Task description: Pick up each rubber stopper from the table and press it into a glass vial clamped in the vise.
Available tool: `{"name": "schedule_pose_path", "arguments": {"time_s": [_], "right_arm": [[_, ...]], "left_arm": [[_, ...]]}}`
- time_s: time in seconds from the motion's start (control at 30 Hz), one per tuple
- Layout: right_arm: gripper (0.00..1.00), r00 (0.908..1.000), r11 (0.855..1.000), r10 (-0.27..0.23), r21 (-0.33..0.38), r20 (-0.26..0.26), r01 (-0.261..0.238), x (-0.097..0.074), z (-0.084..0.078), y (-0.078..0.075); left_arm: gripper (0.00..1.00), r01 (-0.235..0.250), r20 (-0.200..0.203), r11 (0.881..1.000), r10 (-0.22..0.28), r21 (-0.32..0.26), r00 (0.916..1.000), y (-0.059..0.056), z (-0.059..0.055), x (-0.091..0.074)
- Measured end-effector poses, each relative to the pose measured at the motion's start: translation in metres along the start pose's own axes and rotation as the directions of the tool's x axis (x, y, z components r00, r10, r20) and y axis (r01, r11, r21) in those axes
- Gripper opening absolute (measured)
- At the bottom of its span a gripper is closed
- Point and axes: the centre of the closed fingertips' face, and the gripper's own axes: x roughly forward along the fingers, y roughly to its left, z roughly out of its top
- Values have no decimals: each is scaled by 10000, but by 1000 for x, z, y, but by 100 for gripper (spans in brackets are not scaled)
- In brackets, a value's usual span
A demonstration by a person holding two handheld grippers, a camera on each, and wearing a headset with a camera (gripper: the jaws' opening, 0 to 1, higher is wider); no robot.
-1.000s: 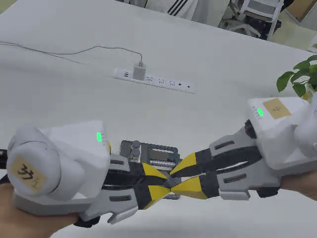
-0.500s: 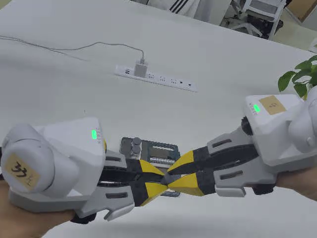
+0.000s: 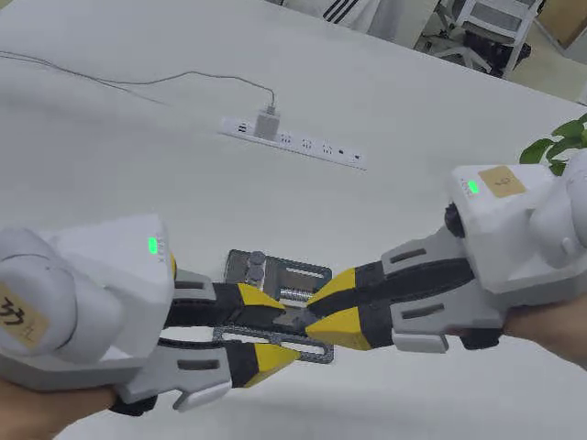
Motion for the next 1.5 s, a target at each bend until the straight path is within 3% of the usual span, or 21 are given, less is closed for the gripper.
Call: {"name": "schedule_pose_path", "arguments": {"time_s": [0.3, 0.63, 0.8, 0.93, 1.23, 1.33, 1.5], "right_arm": [[6, 9985, 9983, -478, 311, -282, 486, 13, 6, -19], [6, 9876, 9926, -1023, 538, -1189, 1093, 40, -3, -55], [6, 9747, 9910, -1196, 361, -1888, 1286, 53, -11, -67], [6, 9568, 9903, -1350, -41, -2574, 1387, 62, -22, -76], [6, 9320, 9893, -1456, -394, -3319, 1405, 79, -38, -86], [6, 9202, 9887, -1494, -664, -3619, 1344, 84, -45, -86], [6, 9090, 9868, -1607, -827, -3845, 1395, 87, -52, -89]], "left_arm": [[37, -923, -180, 9954, 918, -259, 9956, 26, -20, -22], [50, -1584, -418, 9865, 1567, -411, 9868, 50, -39, -41], [56, -1670, -432, 9849, 1651, -458, 9853, 57, -45, -46], [63, -1721, -350, 9840, 1706, -454, 9847, 60, -49, -49], [74, -1836, -300, 9824, 1826, -349, 9827, 66, -56, -53], [78, -1772, -214, 9832, 1764, -430, 9841, 65, -57, -52], [85, -1651, -85, 9857, 1649, -345, 9863, 62, -58, -49]]}}
